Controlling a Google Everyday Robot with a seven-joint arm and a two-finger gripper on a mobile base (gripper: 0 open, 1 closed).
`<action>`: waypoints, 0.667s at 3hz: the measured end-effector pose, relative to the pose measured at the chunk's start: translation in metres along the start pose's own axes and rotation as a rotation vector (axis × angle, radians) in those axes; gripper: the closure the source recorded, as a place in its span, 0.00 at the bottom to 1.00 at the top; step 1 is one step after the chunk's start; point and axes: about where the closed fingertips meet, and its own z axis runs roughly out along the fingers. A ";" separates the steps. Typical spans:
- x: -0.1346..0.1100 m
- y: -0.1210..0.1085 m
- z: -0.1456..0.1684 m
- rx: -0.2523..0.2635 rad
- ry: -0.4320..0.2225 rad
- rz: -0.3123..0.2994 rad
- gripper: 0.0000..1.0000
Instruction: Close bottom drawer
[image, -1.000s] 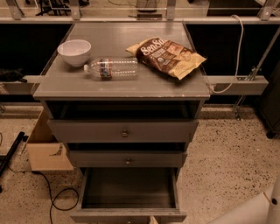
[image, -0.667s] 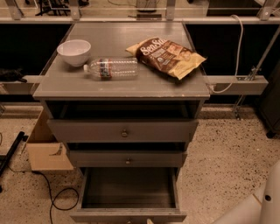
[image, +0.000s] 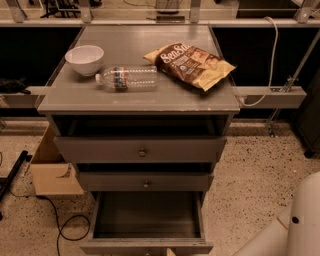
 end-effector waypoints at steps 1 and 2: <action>0.000 0.014 0.018 -0.008 0.038 0.003 0.00; 0.001 0.019 0.031 0.016 0.055 0.008 0.00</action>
Offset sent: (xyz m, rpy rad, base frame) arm 0.0084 0.0348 -0.0353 -0.0816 0.0017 -0.0620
